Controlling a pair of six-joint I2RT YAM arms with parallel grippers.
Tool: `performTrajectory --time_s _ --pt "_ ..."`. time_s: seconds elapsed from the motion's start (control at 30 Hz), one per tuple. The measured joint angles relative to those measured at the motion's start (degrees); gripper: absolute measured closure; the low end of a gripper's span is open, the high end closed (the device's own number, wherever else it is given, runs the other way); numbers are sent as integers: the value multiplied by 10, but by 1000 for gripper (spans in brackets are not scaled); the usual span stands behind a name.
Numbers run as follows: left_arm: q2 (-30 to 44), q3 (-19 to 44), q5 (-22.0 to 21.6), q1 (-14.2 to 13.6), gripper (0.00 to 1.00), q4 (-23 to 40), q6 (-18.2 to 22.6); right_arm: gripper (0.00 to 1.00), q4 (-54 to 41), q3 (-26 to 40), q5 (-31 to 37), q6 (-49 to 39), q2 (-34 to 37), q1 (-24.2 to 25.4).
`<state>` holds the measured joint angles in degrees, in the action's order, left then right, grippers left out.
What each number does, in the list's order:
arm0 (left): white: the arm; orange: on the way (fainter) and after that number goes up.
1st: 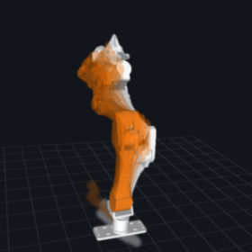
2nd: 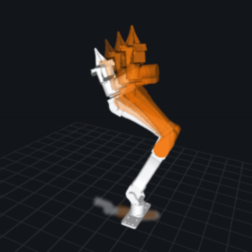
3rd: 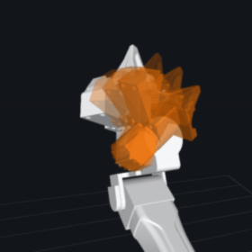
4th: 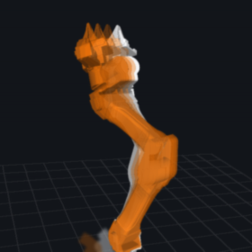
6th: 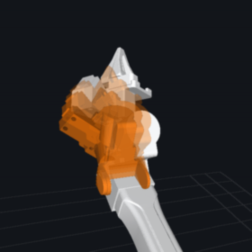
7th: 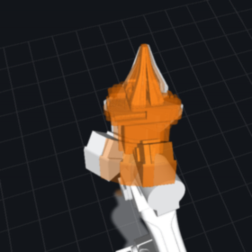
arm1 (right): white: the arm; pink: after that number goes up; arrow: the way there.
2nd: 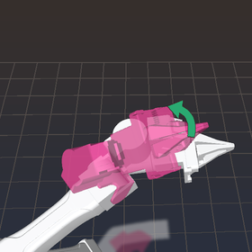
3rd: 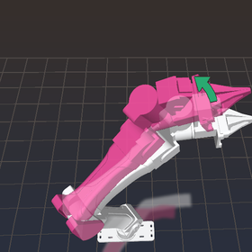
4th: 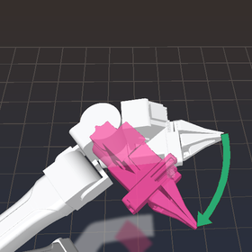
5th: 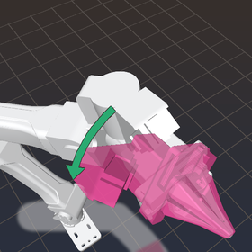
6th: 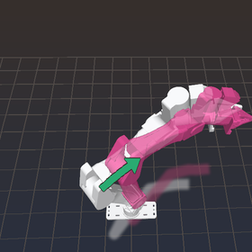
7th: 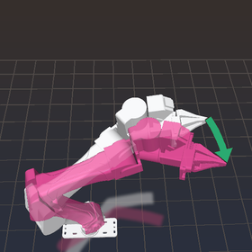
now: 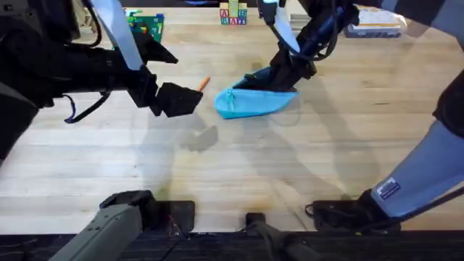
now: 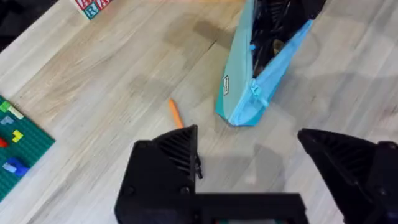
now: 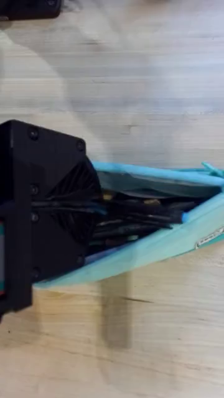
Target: Unzip the bag, pick up the pens from the table one at a time and place them inside, then zip the bag closed.
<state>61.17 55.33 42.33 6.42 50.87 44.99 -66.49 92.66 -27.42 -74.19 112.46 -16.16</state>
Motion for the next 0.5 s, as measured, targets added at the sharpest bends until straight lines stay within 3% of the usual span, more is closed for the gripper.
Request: performTrajectory --time_s 0.27,0.3,0.33,0.5 --pt "0 0 0 0 6 0 0 968 5 0 0 0 0 0" --pt "0 0 0 0 6 0 0 924 5 0 0 0 0 0" --pt "0 0 0 0 6 0 0 845 5 0 0 0 0 0" --pt "0 0 0 0 6 0 0 123 5 0 0 0 0 0"
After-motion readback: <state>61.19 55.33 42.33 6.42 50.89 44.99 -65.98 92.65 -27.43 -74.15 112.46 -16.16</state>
